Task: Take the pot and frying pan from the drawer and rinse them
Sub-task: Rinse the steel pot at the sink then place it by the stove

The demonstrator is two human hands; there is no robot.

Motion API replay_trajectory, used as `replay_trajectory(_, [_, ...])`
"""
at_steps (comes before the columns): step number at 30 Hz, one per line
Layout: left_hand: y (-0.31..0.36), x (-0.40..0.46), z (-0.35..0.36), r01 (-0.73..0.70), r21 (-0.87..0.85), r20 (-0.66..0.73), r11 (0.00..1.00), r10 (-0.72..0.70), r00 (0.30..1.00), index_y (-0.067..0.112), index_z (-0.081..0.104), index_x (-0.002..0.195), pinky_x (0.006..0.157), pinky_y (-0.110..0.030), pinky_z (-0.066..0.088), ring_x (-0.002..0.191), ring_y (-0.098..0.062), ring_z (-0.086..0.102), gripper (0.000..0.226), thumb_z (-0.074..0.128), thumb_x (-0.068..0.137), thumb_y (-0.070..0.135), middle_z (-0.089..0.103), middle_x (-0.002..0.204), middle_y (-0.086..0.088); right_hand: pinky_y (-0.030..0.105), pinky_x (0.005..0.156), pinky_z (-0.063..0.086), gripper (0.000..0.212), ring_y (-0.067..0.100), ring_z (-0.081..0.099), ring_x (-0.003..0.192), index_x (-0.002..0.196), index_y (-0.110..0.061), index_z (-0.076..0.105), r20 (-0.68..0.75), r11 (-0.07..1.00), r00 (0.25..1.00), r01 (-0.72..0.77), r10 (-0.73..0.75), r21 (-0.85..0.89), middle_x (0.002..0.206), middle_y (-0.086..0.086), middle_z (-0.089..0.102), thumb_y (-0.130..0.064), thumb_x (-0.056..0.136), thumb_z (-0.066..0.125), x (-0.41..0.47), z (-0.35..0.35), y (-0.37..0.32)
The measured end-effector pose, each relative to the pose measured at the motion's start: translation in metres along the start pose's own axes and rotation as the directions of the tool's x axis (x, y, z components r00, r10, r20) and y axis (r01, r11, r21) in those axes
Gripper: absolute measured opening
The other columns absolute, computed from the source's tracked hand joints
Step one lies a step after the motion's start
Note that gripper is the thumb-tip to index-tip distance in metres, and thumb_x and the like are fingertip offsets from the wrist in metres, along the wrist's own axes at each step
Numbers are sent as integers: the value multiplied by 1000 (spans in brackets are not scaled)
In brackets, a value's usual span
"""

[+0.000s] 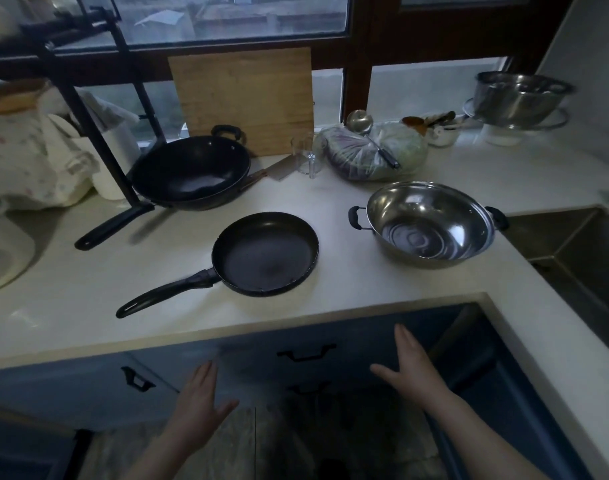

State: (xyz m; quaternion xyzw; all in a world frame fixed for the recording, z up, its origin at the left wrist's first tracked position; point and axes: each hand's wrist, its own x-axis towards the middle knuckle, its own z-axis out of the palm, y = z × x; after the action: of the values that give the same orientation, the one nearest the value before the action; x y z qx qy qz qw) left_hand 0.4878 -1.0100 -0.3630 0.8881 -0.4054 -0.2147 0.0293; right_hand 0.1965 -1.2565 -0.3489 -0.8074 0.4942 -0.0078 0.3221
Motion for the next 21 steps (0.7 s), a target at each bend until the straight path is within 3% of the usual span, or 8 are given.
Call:
replay_trajectory(11, [22,-58,-85,-308,-82,-260,948,278,925,19,9,154,121,-32,9,148,-14,1,95,56,82,61,4,161,4,32,121,10,109,15,-2,150,156,-15,-3,-130,977,969,210,-211,-22,164,-1,-5,-51,83,69,-53,-50,-67])
replay_trajectory(16, [67,-37,-131,-423,-59,-340,904,381,860,16,12,154,118,-28,5,148,-14,0,93,58,85,58,6,161,2,33,120,10,111,17,0,151,156,-13,-3,-210,979,956,198,-204,-49,164,2,-3,-51,82,70,-49,-100,-70])
replay_trajectory(21, [128,7,-151,-467,-74,-317,881,423,849,15,12,154,119,-30,6,148,-14,-2,94,59,84,57,6,161,2,33,120,14,109,19,3,151,156,-12,-1,-263,986,952,140,-158,-88,164,4,-1,-51,82,70,-28,-148,-45])
